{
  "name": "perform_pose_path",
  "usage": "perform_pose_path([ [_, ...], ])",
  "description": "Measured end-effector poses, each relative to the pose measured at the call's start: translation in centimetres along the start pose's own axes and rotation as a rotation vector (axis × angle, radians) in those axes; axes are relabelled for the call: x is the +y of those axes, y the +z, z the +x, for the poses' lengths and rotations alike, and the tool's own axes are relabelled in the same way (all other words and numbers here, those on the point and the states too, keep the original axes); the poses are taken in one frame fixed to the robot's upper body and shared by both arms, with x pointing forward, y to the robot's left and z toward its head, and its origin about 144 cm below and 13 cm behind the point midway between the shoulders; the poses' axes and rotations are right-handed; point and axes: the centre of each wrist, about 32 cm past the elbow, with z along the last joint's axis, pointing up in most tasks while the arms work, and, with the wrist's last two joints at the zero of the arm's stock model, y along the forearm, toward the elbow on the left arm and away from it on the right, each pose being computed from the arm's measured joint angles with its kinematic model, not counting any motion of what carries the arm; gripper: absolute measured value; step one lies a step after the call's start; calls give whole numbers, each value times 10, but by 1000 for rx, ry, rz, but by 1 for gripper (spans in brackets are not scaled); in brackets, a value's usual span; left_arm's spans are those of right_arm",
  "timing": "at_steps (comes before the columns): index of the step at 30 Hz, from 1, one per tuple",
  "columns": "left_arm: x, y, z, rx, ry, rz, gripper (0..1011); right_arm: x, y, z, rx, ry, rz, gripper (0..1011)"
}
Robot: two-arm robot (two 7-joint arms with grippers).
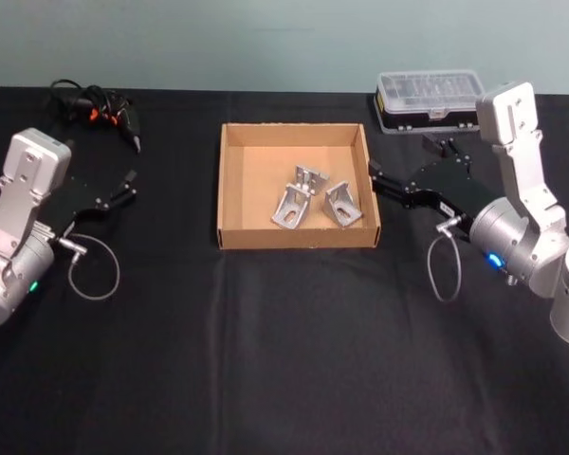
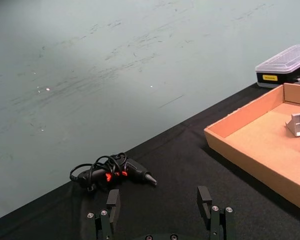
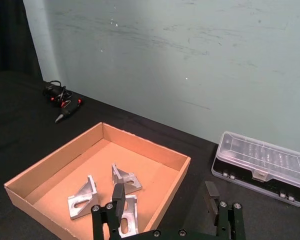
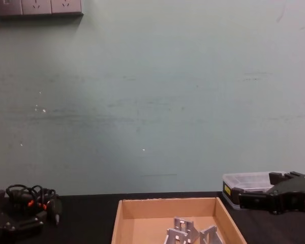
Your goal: Use one hand to pick up the angle iron from the table and place it into the box.
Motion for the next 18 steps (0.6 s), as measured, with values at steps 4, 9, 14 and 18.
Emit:
perform_pose_path([
  [4,0,0,0,0,0,0,1011,0,0,0,0,0,1,1000],
  [9,0,0,0,0,0,0,1011,1,1,0,-1,0,1,1000],
  [14,0,0,0,0,0,0,1011,1,1,0,-1,0,2,1000],
  [18,0,0,0,0,0,0,1011,1,1,0,-1,1,1,1000],
])
